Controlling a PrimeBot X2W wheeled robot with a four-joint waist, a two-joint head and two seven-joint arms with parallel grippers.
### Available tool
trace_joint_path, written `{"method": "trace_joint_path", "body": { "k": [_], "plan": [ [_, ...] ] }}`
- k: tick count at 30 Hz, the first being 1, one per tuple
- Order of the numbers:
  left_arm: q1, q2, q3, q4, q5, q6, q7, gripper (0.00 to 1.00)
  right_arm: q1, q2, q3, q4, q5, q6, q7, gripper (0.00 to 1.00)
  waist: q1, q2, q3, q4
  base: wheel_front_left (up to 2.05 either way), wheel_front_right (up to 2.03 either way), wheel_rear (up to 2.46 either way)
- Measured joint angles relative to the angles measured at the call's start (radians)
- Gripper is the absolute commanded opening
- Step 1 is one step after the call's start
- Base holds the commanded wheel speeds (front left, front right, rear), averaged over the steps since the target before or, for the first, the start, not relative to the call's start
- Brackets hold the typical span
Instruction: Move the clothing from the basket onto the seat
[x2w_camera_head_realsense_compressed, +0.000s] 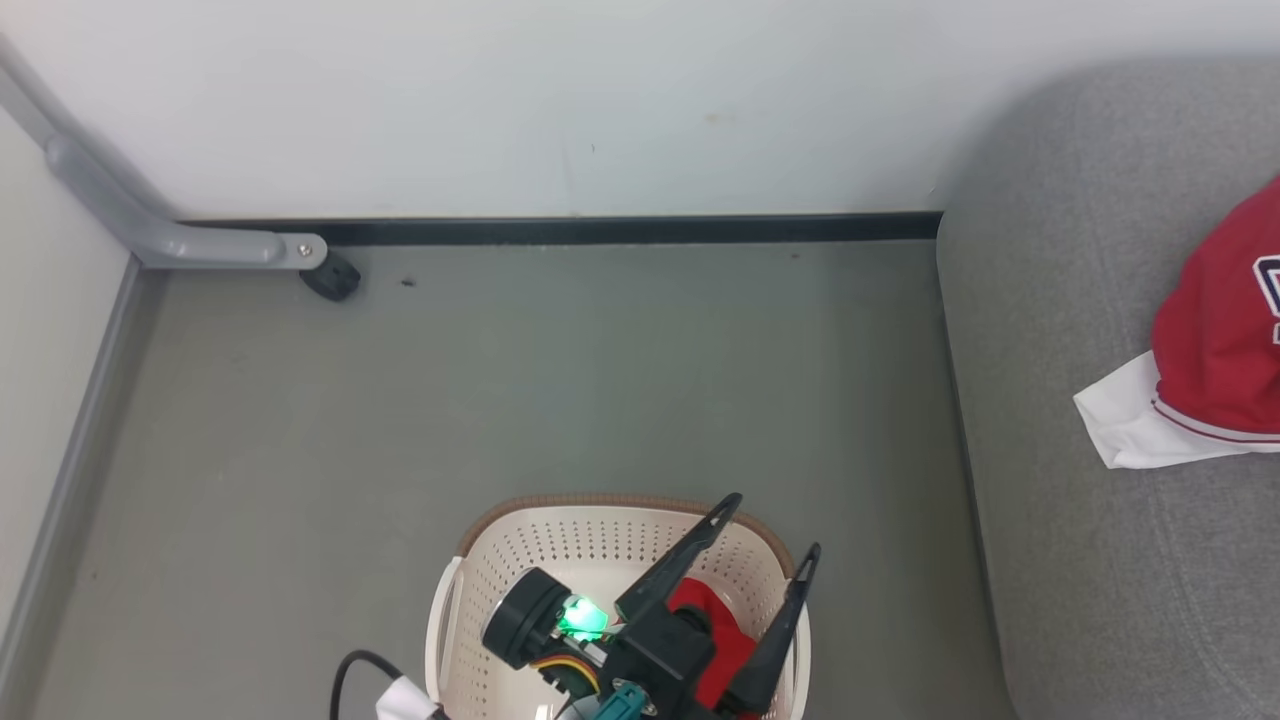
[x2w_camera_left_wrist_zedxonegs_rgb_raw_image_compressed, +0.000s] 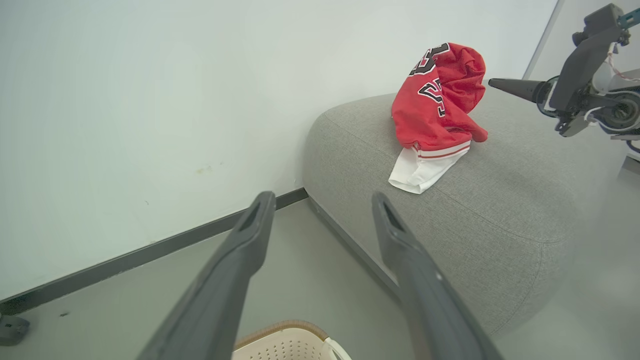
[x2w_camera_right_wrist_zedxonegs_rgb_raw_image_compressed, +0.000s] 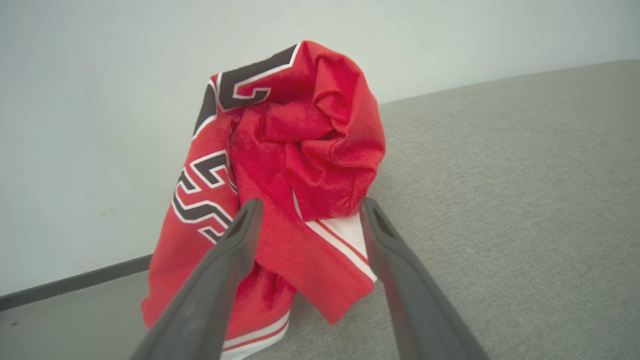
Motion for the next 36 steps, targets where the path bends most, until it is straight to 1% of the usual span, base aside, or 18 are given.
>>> {"method": "trace_joint_path", "body": {
  "k": [6,9,18,23,31,36],
  "plan": [
    [0.057,-0.001,0.071,0.005,0.001,0.0,-0.003,1.0,0.067,0.037,-0.013,-0.126,-0.04,0.0,0.0,1.0,-0.0001,0.0,-0.053,-0.004,0.0,0.0,0.0],
    [0.089,0.0,0.106,0.007,0.002,0.0,-0.005,1.0,0.103,0.06,-0.023,-0.201,-0.066,-0.007,0.0,1.0,-0.0001,0.0,-0.079,-0.005,0.0,0.0,0.0],
    [0.183,-0.001,0.247,0.007,0.022,0.0,-0.013,1.0,0.243,0.125,-0.037,-0.412,-0.134,-0.05,0.0,1.0,-0.0001,0.0,-0.154,-0.001,0.0,0.0,0.0],
    [0.234,0.0,0.323,0.005,0.051,0.0,-0.015,1.0,0.311,0.159,-0.037,-0.504,-0.161,-0.074,0.0,1.0,-0.0001,0.0,-0.192,0.003,0.0,0.0,0.0],
    [0.318,-0.001,0.434,-0.006,0.065,0.0,-0.024,1.0,0.413,0.21,-0.023,-0.607,-0.21,-0.108,0.0,1.0,-0.0001,-0.0001,-0.25,0.008,0.0,0.0,0.0],
    [0.362,-0.001,0.475,-0.009,0.075,0.0,-0.024,1.0,0.468,0.238,-0.01,-0.65,-0.232,-0.131,0.0,1.0,-0.0001,-0.0001,-0.283,0.01,0.0,0.0,0.0]
  ]
}}
